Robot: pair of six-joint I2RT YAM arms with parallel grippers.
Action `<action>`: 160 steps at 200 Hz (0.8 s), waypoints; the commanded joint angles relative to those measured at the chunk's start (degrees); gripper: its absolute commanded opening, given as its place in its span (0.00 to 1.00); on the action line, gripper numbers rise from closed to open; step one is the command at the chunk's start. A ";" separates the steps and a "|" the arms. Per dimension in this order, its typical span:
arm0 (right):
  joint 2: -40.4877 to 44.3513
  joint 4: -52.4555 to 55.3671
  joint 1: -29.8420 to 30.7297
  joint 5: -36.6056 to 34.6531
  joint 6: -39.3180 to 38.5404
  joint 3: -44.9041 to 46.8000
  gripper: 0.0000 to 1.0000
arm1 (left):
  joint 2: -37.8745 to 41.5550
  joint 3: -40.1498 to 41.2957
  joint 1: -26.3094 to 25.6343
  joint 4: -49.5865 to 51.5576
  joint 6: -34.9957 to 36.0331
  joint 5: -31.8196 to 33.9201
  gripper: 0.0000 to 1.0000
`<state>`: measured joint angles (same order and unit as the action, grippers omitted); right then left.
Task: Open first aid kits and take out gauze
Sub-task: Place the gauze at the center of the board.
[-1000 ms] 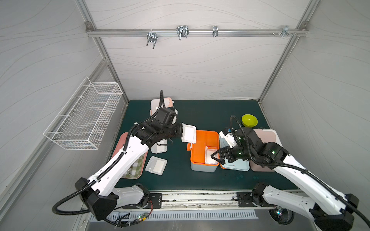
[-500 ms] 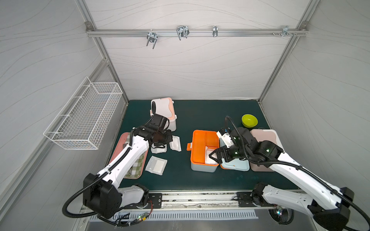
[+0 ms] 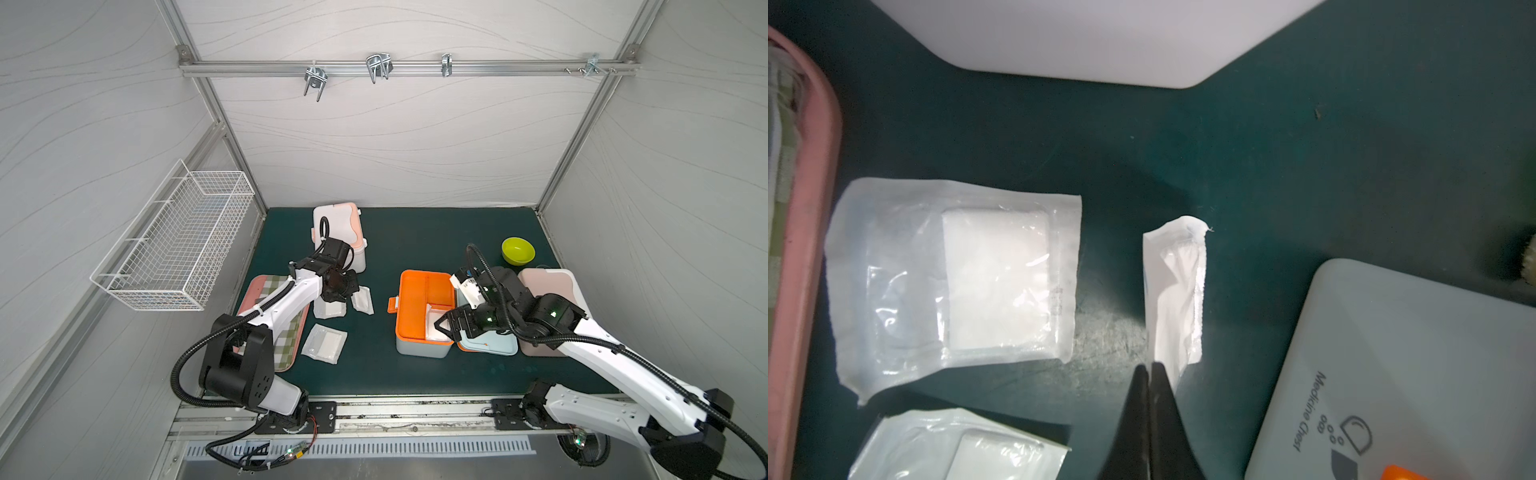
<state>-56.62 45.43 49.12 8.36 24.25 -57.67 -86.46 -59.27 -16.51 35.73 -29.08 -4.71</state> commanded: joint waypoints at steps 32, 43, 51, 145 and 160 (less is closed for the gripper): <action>-0.32 -0.68 0.32 -0.32 0.89 0.10 0.99 | -4.99 -1.81 0.96 -3.54 3.77 0.05 0.00; -0.74 -0.77 0.27 -0.21 0.89 -0.12 0.99 | -6.05 -1.99 0.96 -3.71 3.83 0.39 0.00; -0.94 -0.70 0.32 -0.13 0.86 -0.24 0.99 | -6.75 -2.16 0.96 -3.77 4.01 1.25 0.00; -1.63 -0.82 0.28 -0.26 0.79 -0.51 0.99 | -10.04 -4.28 0.96 -2.09 5.47 6.57 0.03; -1.82 -0.87 0.35 -0.17 0.71 -0.60 0.99 | -9.22 -4.24 0.95 -1.42 5.11 6.95 0.19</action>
<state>-57.93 45.30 49.12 8.34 24.67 -57.67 -96.05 -61.12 -15.84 33.61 -24.69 0.67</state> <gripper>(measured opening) 0.993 0.123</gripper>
